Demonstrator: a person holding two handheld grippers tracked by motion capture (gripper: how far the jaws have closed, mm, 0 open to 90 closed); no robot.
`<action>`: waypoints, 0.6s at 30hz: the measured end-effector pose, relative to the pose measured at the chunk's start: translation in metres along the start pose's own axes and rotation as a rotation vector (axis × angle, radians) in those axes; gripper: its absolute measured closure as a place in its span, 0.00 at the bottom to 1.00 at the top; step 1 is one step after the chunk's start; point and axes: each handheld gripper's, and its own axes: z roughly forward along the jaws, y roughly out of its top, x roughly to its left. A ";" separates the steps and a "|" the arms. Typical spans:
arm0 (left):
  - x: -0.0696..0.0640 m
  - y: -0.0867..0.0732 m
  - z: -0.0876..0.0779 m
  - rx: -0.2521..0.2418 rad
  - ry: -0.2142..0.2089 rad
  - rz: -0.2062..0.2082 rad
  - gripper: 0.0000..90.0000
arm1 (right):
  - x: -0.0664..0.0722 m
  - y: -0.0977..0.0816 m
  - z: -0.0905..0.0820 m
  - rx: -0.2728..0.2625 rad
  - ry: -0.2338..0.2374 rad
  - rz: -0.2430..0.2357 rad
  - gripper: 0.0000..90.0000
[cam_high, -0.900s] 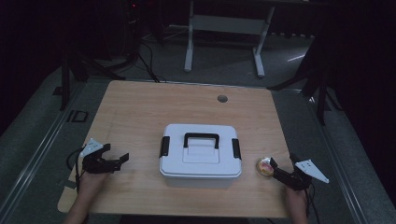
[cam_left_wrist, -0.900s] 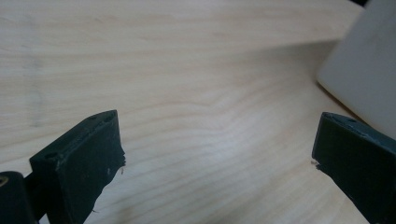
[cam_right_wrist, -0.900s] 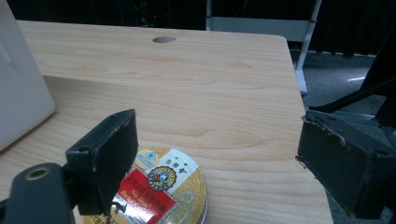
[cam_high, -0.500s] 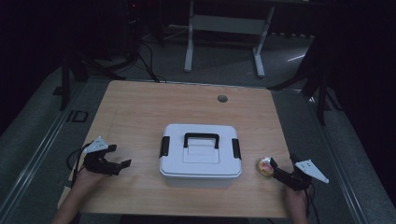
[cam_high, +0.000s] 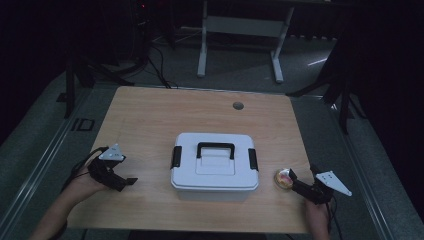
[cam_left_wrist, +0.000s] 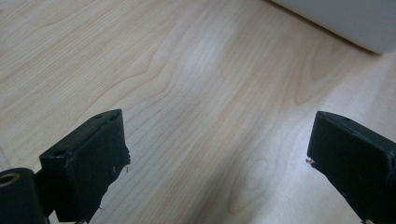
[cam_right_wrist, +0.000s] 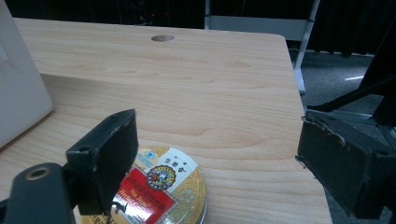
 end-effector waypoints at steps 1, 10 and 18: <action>0.000 0.000 0.000 0.000 0.000 0.000 0.05 | 0.000 0.000 0.000 0.000 -0.001 0.000 0.13; -0.002 0.038 -0.017 0.219 -0.064 0.145 0.05 | -0.001 0.000 0.000 0.001 0.006 0.010 0.13; -0.012 0.061 -0.018 0.412 -0.058 0.257 0.05 | -0.001 0.000 0.000 0.000 0.007 0.009 0.13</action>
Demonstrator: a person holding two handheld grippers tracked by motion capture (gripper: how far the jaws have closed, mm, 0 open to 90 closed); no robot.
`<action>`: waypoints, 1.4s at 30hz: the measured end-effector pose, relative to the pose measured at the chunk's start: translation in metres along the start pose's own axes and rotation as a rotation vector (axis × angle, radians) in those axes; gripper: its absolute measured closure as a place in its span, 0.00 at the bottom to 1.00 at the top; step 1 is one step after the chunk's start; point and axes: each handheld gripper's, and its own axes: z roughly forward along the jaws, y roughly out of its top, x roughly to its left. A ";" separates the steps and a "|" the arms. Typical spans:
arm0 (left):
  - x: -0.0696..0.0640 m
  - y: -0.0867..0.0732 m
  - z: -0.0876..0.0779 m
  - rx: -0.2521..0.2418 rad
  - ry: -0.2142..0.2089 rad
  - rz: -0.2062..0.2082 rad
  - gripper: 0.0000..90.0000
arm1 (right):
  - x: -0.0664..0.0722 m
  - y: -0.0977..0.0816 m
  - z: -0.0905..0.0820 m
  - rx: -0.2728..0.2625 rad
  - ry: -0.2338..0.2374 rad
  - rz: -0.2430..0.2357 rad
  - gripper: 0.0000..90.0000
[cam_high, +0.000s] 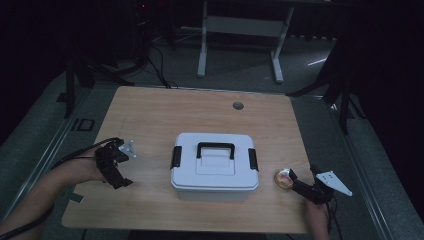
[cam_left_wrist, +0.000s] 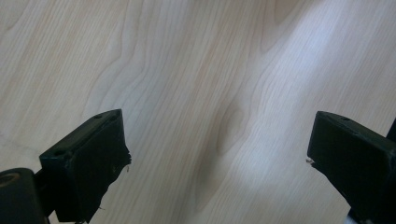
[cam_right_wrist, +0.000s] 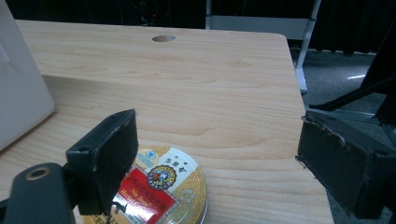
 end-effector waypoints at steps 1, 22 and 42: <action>-0.001 0.003 -0.002 0.022 0.011 0.018 0.05 | 0.000 0.000 0.000 0.001 0.000 0.000 0.13; -0.007 0.047 -0.029 -0.100 -0.136 0.035 0.05 | 0.000 0.000 0.000 -0.001 0.006 -0.002 0.13; -0.010 0.061 -0.049 0.011 -0.095 0.077 0.05 | 0.000 0.000 0.000 0.003 0.006 -0.003 0.13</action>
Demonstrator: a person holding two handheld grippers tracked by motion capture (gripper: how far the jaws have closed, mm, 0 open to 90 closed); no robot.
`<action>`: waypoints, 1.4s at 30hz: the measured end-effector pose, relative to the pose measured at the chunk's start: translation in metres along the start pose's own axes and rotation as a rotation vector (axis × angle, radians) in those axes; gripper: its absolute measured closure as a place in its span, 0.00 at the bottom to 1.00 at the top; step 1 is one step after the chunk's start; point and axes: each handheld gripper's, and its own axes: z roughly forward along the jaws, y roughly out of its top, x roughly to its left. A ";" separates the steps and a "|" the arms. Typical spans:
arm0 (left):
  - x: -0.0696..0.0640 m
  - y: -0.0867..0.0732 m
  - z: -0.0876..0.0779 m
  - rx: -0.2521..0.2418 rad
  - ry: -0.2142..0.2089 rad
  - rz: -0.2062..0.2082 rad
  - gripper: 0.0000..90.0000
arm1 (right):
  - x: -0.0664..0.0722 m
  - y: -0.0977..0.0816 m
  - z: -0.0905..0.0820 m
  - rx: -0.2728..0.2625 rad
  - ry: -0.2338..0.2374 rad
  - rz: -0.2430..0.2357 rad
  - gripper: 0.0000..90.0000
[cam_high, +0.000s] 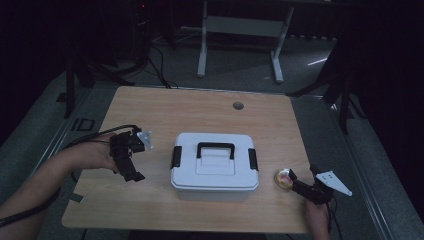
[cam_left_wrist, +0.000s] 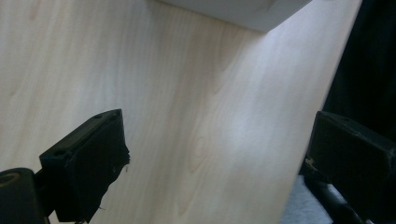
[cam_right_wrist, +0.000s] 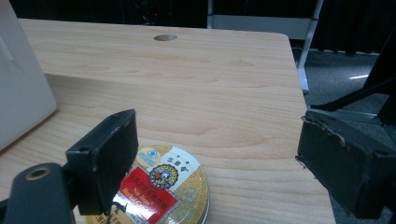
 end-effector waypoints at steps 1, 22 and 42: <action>0.000 0.001 -0.001 0.000 -0.020 0.000 0.05 | 0.000 0.000 0.000 0.001 -0.001 0.000 0.13; -0.005 0.034 -0.048 0.060 0.030 0.068 0.05 | 0.000 0.000 0.000 0.004 0.002 -0.004 0.13; -0.006 0.091 -0.022 0.080 -0.014 0.166 0.05 | -0.001 0.000 0.000 -0.001 0.010 0.002 0.13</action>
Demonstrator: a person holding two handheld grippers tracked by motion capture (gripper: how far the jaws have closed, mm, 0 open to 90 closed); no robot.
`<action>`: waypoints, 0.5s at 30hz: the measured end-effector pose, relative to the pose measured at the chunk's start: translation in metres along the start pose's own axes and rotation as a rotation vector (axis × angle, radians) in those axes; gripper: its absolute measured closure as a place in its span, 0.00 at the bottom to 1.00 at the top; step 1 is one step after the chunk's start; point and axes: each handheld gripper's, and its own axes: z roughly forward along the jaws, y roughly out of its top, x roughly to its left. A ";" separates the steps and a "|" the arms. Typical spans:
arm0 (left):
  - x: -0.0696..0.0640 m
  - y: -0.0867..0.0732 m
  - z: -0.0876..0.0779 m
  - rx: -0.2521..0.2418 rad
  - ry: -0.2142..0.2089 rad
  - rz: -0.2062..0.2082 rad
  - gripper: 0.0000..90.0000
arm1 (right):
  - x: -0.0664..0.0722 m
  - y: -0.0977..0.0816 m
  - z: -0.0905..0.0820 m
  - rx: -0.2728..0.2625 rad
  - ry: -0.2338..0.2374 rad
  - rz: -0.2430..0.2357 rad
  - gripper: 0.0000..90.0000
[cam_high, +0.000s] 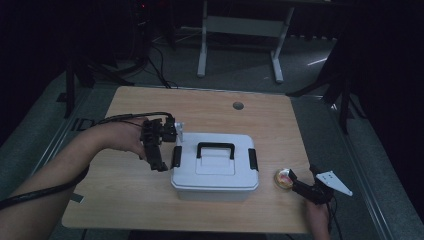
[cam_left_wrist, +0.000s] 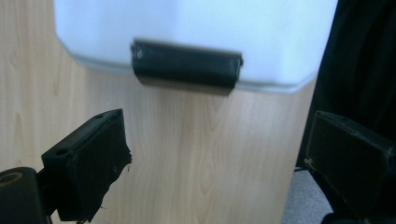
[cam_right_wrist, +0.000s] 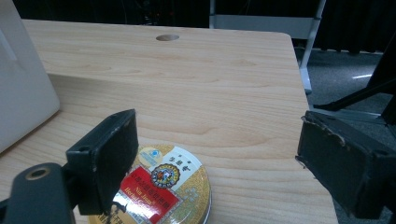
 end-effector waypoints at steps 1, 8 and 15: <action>0.000 0.003 0.001 -0.001 0.005 0.007 0.05 | 0.000 0.000 0.000 -0.001 0.000 0.000 0.13; 0.004 0.020 0.009 0.020 -0.009 0.032 0.05 | 0.000 0.000 0.000 0.001 0.004 0.002 0.13; 0.010 0.031 0.011 0.036 -0.015 0.049 0.05 | -0.001 0.000 -0.001 -0.005 0.007 0.005 0.13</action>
